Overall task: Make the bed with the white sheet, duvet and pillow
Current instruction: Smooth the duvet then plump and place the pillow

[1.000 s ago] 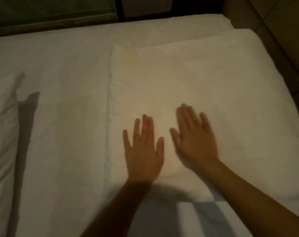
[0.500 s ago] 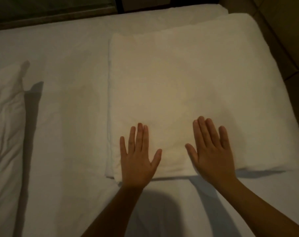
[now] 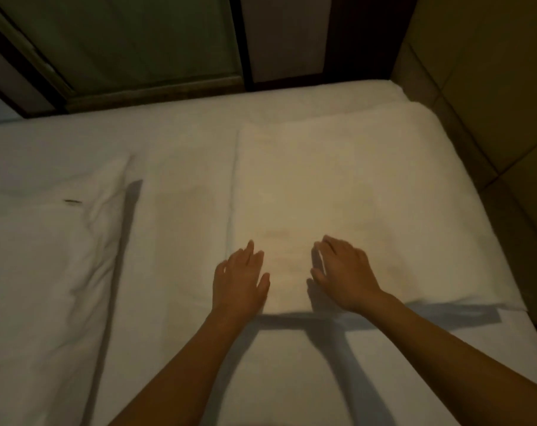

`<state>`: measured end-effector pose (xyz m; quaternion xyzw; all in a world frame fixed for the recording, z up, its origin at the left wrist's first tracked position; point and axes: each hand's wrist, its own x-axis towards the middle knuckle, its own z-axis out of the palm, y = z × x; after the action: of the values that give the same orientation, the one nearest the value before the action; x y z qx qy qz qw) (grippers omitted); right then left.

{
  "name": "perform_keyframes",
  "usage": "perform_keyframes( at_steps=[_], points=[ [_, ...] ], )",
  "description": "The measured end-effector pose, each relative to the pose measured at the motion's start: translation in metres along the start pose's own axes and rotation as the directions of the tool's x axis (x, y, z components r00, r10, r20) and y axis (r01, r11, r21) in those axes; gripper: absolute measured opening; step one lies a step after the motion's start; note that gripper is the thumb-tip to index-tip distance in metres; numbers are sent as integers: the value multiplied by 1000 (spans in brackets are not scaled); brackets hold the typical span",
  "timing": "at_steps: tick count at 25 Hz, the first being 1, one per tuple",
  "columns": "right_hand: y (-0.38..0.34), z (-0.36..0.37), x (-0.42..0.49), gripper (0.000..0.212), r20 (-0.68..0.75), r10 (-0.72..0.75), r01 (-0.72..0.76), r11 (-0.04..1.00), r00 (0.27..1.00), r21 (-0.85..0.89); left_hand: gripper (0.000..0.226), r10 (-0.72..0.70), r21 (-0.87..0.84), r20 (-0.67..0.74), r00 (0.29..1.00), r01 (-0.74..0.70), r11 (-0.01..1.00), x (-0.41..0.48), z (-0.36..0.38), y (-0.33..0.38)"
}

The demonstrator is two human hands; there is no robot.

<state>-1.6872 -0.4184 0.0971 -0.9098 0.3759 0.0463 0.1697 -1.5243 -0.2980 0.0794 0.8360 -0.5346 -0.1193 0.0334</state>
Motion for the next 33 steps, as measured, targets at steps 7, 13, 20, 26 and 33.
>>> perform_keyframes(
  at_steps=[7, 13, 20, 26, 33],
  points=[
    [-125, -38, -46, 48, 122, -183, 165, 976, 976, 145, 56, -221, -73, -28, 975, 219, 973, -104, -92, -85],
    [-296, -31, -53, 49, 144, -351, 333, 933, 925, 135, 48, -436, -133, -182, 881, 417, 899, -193, -136, -213],
    [-508, 56, -52, 57, 242, -379, 364, 926, 893, 103, 56, -538, -32, -72, 840, 537, 843, -297, -143, -393],
    [-597, 132, -26, 90, 319, -123, 120, 992, 940, 31, 80, -498, -60, 107, 861, 505, 861, -296, -122, -499],
    [-611, 179, -1, 28, 64, -125, 131, 985, 990, -112, 13, -386, -36, -264, 884, 391, 920, -254, -73, -526]
  ],
)
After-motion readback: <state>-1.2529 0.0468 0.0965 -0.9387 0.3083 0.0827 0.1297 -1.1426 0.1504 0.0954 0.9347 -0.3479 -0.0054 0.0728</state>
